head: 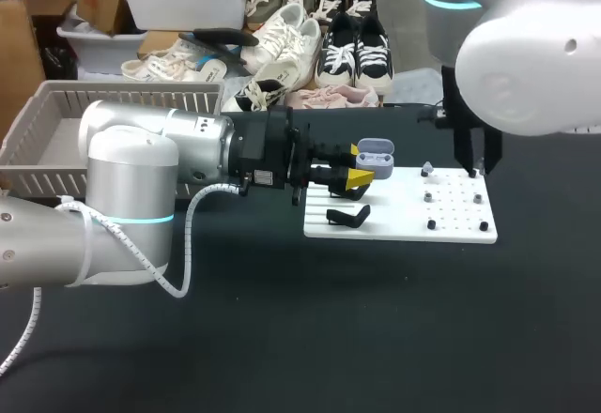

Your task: Pick up each earbud case from the left stands, insert the matching earbuds, close the lid, and place the case in the box.

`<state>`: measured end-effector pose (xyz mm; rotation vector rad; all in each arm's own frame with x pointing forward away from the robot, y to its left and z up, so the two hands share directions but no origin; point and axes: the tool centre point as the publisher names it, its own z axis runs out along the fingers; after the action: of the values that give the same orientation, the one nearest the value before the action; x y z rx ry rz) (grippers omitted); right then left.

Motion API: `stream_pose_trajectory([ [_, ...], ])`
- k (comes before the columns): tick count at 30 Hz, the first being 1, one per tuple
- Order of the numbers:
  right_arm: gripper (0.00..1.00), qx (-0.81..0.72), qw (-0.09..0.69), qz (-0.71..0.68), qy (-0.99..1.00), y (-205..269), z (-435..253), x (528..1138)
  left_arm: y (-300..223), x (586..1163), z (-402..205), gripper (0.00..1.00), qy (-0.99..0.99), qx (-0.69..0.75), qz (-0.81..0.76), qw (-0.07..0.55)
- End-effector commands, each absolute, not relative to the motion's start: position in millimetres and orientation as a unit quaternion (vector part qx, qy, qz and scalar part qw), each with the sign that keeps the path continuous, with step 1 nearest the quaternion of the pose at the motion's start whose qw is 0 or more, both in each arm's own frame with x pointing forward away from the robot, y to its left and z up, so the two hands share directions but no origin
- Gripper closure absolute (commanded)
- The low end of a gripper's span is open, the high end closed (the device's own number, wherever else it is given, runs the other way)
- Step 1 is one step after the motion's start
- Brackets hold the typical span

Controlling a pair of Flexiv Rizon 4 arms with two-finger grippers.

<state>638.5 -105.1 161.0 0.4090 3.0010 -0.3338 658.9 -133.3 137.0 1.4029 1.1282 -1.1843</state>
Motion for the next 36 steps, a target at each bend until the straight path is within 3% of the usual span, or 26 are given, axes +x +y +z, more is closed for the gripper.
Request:
stream_pose_trajectory([
  [1, 1.00, 0.146, 0.046, -0.102, 0.983, -102.4, 161.6, 637.1, -133.5, 660.0, 136.5, 1.00, 0.460, 0.574, -0.485, 0.473],
  [8, 1.00, 0.154, 0.047, -0.100, 0.982, -101.0, 162.0, 637.2, -133.5, 660.0, 136.5, 1.00, 0.460, 0.574, -0.485, 0.473],
  [9, 1.00, 0.230, 0.071, -0.107, 0.965, -89.3, 193.0, 634.3, -133.5, 660.0, 136.5, 1.00, 0.460, 0.574, -0.485, 0.473],
  [11, 1.00, 0.237, 0.072, -0.097, 0.964, -83.3, 205.2, 632.2, -133.5, 660.0, 136.5, 1.00, 0.460, 0.574, -0.485, 0.473],
  [36, 1.00, 0.215, 0.066, -0.039, 0.974, -8.5, 228.2, 616.9, -133.5, 660.0, 136.5, 1.00, 0.460, 0.574, -0.485, 0.473],
])
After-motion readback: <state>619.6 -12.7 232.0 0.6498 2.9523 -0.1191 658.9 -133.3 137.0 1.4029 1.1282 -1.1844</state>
